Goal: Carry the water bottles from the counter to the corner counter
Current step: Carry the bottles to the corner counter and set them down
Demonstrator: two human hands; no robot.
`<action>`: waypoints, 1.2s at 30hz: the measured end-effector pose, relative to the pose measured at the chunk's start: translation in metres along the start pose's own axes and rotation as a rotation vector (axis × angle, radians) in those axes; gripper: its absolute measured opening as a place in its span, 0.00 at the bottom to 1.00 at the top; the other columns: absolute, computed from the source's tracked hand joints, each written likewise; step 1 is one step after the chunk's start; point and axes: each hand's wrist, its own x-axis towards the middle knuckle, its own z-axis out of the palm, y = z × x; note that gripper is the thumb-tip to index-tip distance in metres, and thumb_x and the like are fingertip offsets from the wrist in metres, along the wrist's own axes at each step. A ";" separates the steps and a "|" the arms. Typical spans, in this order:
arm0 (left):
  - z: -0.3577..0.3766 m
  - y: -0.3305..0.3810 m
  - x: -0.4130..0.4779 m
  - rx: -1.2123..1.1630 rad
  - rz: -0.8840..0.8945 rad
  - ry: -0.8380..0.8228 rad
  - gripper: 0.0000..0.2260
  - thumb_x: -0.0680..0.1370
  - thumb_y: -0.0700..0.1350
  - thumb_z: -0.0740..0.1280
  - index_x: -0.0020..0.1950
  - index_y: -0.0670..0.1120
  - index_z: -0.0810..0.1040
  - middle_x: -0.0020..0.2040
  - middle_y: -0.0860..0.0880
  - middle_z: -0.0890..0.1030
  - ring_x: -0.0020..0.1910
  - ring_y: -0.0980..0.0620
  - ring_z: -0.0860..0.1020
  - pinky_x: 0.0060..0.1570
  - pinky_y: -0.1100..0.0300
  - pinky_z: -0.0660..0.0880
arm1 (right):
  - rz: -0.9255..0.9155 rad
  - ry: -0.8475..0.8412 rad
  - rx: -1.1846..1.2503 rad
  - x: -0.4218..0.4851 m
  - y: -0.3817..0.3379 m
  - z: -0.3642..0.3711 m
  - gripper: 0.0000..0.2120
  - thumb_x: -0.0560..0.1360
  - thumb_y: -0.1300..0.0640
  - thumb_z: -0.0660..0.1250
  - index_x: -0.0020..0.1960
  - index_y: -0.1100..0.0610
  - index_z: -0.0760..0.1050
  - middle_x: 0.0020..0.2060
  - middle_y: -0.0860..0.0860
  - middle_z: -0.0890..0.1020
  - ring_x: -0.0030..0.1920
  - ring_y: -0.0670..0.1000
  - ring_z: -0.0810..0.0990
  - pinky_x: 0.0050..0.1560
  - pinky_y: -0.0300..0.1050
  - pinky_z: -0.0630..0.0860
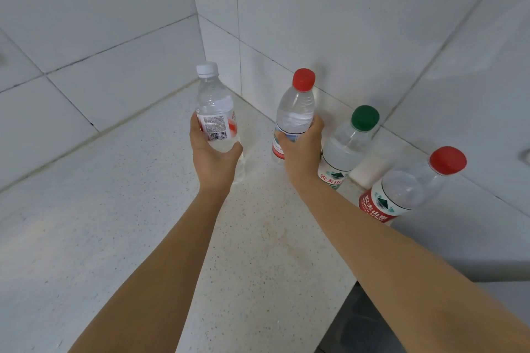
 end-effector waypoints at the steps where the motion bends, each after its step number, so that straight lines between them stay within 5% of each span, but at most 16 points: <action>1: 0.002 0.000 0.004 -0.004 0.007 -0.006 0.42 0.67 0.40 0.75 0.74 0.52 0.57 0.69 0.51 0.69 0.62 0.58 0.70 0.53 0.73 0.66 | 0.003 -0.012 -0.003 0.001 0.000 0.000 0.27 0.67 0.63 0.72 0.62 0.60 0.63 0.49 0.48 0.70 0.39 0.42 0.72 0.29 0.15 0.62; 7: 0.023 0.002 0.027 0.070 0.122 -0.068 0.38 0.66 0.36 0.75 0.72 0.42 0.62 0.69 0.43 0.64 0.58 0.57 0.67 0.45 0.88 0.62 | 0.011 -0.042 -0.011 0.003 0.003 0.000 0.27 0.68 0.62 0.72 0.63 0.59 0.64 0.51 0.48 0.70 0.46 0.44 0.71 0.33 0.15 0.63; 11: 0.037 0.006 0.034 0.086 0.155 -0.115 0.38 0.66 0.36 0.74 0.73 0.42 0.61 0.69 0.41 0.64 0.55 0.56 0.68 0.46 0.89 0.60 | 0.008 -0.042 0.008 0.003 0.006 0.000 0.28 0.68 0.62 0.72 0.64 0.59 0.63 0.52 0.48 0.70 0.44 0.43 0.71 0.33 0.16 0.64; 14: 0.047 0.009 0.037 0.005 0.129 -0.148 0.36 0.68 0.39 0.73 0.73 0.45 0.61 0.68 0.45 0.71 0.62 0.53 0.72 0.63 0.70 0.69 | 0.009 -0.046 -0.011 0.004 0.006 0.001 0.28 0.68 0.61 0.72 0.63 0.57 0.63 0.52 0.47 0.70 0.47 0.44 0.72 0.36 0.16 0.64; 16: 0.052 0.010 0.040 -0.065 0.093 -0.148 0.36 0.69 0.41 0.73 0.74 0.48 0.60 0.67 0.48 0.73 0.65 0.51 0.73 0.65 0.58 0.71 | 0.008 -0.045 -0.010 0.005 0.006 0.001 0.27 0.68 0.61 0.72 0.62 0.57 0.63 0.50 0.47 0.70 0.41 0.42 0.73 0.34 0.16 0.64; 22: 0.061 0.006 0.053 -0.148 0.061 -0.122 0.38 0.66 0.41 0.75 0.72 0.53 0.61 0.60 0.60 0.74 0.57 0.62 0.75 0.46 0.82 0.69 | 0.001 -0.051 -0.034 0.006 0.010 0.001 0.28 0.68 0.59 0.71 0.64 0.56 0.62 0.51 0.46 0.70 0.48 0.43 0.72 0.37 0.18 0.65; 26: 0.052 -0.001 0.053 -0.095 0.100 -0.168 0.38 0.65 0.42 0.75 0.71 0.52 0.62 0.63 0.54 0.75 0.60 0.55 0.76 0.55 0.67 0.73 | -0.004 -0.045 0.004 0.005 0.010 0.001 0.26 0.68 0.63 0.71 0.62 0.58 0.64 0.46 0.43 0.70 0.41 0.31 0.74 0.33 0.17 0.64; 30: 0.042 -0.005 0.050 0.068 0.168 -0.207 0.38 0.65 0.49 0.75 0.72 0.54 0.61 0.61 0.51 0.77 0.61 0.49 0.75 0.57 0.47 0.77 | 0.008 -0.040 0.011 0.004 0.007 0.002 0.26 0.69 0.62 0.71 0.63 0.57 0.64 0.49 0.46 0.70 0.40 0.36 0.73 0.33 0.16 0.64; 33: 0.039 -0.007 0.044 0.016 0.182 -0.200 0.37 0.66 0.48 0.75 0.71 0.55 0.62 0.61 0.56 0.76 0.59 0.60 0.75 0.57 0.63 0.75 | 0.018 -0.042 -0.001 0.005 0.006 0.002 0.27 0.69 0.61 0.71 0.63 0.57 0.63 0.53 0.49 0.72 0.47 0.44 0.73 0.39 0.17 0.66; 36: 0.040 -0.009 0.045 -0.063 0.160 -0.166 0.37 0.66 0.43 0.74 0.71 0.55 0.62 0.56 0.67 0.73 0.53 0.77 0.71 0.47 0.84 0.67 | 0.022 -0.043 -0.039 0.004 0.006 0.002 0.28 0.69 0.59 0.71 0.65 0.56 0.62 0.58 0.52 0.73 0.56 0.49 0.73 0.54 0.30 0.69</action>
